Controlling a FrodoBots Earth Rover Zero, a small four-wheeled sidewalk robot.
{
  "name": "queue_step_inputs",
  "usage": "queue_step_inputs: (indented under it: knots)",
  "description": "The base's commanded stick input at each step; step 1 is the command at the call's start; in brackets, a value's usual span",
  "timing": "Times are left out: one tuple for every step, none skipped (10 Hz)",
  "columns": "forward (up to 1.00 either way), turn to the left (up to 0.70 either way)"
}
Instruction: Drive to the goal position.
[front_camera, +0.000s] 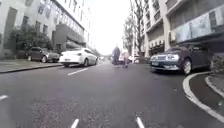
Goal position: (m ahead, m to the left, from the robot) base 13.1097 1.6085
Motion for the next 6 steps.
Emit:
queue_step_inputs:
  knots:
    - [0.7, 0.0]
    - [0.7, 0.0]
    - [0.7, 0.0]
    - [0.7, 0.0]
    - [0.7, 0.0]
    - [0.7, 0.0]
